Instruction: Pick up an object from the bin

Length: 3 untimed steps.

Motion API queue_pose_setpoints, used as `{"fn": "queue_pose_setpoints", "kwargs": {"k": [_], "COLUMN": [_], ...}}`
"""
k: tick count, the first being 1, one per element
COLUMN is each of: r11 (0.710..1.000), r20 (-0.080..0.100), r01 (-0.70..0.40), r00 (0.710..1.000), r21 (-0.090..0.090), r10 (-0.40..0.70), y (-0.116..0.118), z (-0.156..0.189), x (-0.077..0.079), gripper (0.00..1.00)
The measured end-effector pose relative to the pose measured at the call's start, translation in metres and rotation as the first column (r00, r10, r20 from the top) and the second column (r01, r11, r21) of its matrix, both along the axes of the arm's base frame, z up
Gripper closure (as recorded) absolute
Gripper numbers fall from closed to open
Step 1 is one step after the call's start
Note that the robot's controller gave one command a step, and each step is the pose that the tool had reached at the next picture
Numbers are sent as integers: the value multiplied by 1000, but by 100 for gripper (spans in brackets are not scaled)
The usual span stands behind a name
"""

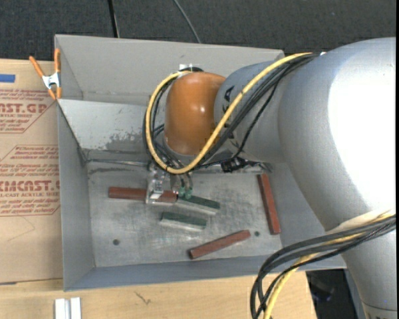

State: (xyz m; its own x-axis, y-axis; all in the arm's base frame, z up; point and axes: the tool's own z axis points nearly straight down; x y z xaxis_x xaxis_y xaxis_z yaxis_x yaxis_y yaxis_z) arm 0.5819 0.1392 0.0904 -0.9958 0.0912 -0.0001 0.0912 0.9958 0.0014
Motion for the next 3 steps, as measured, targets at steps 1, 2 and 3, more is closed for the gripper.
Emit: {"fn": "queue_pose_setpoints", "kwargs": {"k": [1,2,3], "r11": [997,998,998], "r20": [-4,6,-2], "r01": [71,64,59], "r00": [997,998,998], "r21": [-2,1,-1], "r10": [-71,-64,-59], "y": [18,17,6], "z": [68,100,152], "x": [-9,-7,-3], "gripper": [100,100,100]}}
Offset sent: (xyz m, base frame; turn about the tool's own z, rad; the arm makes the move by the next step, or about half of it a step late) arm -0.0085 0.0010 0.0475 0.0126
